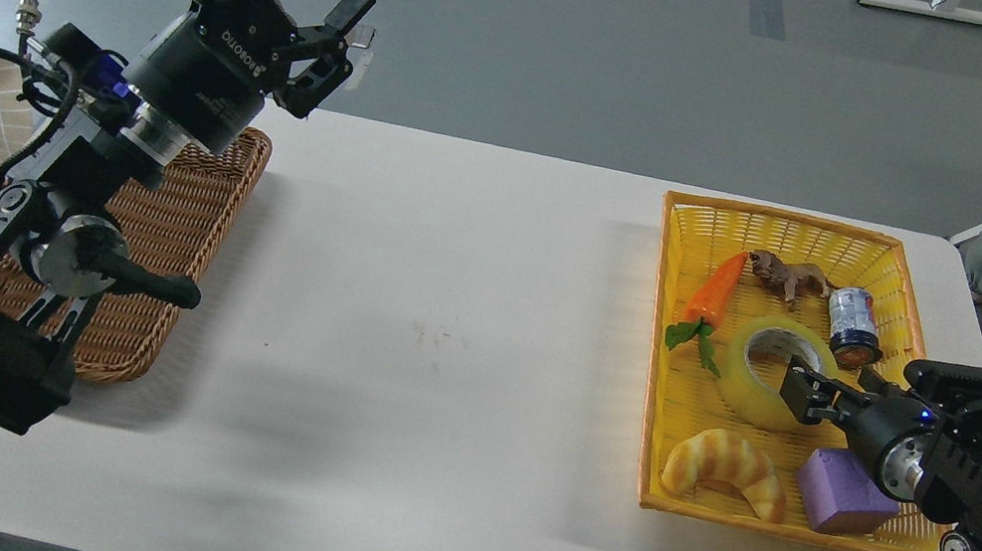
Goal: Place and transfer tape with both arms
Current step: 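Grasp the yellow tape roll with the right gripper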
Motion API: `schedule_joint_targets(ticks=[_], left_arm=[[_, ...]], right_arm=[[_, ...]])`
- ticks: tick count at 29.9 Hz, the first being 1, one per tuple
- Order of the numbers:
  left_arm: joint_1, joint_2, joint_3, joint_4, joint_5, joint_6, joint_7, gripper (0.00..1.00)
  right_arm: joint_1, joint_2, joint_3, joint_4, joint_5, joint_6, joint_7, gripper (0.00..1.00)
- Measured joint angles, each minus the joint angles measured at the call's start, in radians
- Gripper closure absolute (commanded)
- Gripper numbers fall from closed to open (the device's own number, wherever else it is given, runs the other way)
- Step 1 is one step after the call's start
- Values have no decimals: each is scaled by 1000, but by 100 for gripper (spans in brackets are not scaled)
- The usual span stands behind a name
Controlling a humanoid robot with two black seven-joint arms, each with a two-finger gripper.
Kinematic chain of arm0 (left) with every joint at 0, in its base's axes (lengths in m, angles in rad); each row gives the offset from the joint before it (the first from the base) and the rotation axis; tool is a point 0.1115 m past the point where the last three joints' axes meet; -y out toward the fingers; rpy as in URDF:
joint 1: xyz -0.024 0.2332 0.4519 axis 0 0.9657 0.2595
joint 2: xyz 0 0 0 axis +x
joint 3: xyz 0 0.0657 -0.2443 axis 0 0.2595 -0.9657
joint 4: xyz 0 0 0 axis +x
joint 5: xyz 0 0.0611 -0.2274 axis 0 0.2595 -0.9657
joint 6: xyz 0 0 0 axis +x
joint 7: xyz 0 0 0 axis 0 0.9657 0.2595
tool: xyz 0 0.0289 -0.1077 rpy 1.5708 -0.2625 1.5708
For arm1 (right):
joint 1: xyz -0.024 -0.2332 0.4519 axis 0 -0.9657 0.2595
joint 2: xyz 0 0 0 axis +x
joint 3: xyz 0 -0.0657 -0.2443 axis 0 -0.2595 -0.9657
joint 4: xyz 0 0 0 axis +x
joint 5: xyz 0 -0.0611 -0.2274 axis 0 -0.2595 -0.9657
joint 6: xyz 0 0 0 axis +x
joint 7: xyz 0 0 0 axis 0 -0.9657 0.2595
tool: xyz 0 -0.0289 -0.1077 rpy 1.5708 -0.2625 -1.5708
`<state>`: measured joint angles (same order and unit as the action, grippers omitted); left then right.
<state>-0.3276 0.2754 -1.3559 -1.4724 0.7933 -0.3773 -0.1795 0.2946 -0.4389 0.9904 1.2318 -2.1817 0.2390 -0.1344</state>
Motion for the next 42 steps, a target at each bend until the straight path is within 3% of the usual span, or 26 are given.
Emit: schedule_joint_targets(ticks=[7, 16, 23, 38, 42], left_arm=[[-2, 13, 1, -3, 0, -1, 3, 2], [-4, 20, -2, 0, -2, -1, 2, 2], [-3, 19, 0, 1, -2, 0, 4, 2], [-3, 35, 0, 1, 0, -2, 7, 2], [-3, 41, 0, 1, -2, -2, 8, 2]], right_arm=[[20, 22, -8, -30, 0, -22, 1, 26], [21, 24, -19, -32, 0, -27, 6, 52], [12, 10, -21, -32, 0, -81, 25, 52], [-10, 6, -22, -23, 0, -83, 20, 52], [-11, 7, -21, -22, 0, -83, 11, 62]])
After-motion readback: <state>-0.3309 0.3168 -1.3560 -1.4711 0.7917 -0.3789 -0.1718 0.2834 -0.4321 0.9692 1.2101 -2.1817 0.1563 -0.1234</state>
